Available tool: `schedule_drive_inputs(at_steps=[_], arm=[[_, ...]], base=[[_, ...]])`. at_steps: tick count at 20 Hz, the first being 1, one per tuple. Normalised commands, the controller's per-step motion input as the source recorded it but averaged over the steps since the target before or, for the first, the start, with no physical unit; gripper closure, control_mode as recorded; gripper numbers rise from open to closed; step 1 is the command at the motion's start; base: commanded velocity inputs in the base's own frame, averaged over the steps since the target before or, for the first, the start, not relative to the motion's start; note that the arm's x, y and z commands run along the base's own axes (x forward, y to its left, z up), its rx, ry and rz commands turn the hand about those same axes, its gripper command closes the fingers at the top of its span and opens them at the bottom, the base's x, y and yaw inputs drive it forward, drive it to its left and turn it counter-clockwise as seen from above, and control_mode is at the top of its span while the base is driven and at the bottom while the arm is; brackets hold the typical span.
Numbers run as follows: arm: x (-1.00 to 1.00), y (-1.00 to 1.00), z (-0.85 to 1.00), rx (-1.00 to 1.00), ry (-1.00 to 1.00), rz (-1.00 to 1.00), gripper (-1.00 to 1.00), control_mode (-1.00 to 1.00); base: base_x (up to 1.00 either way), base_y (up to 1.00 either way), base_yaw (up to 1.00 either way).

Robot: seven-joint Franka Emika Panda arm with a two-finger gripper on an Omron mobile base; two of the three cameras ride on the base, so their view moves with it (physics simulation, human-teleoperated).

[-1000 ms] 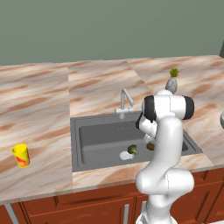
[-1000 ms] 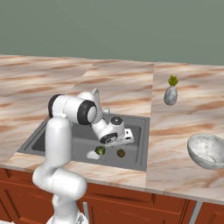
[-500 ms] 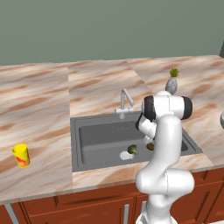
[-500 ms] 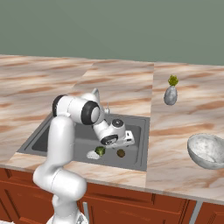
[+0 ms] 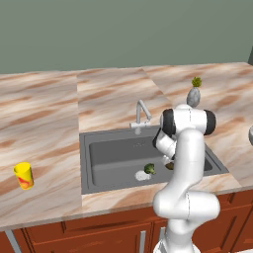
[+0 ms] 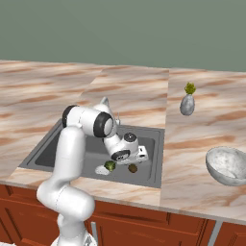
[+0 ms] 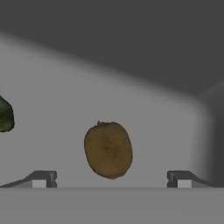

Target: Remove the kiwi and broccoli from the sink. Then move the bowl and cup from the counter to the sink for washing.

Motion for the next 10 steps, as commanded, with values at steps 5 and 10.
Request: schedule_drive_inputs(at_steps=[5,10], arm=[[0.04,0.00,-0.18,0.00,0.00,0.00,-1.00,-1.00],[0.05,0.00,-0.17,0.00,0.00,0.00,-1.00,-1.00]], base=[[0.00,0.00,0.00],[0.00,0.00,0.00]])
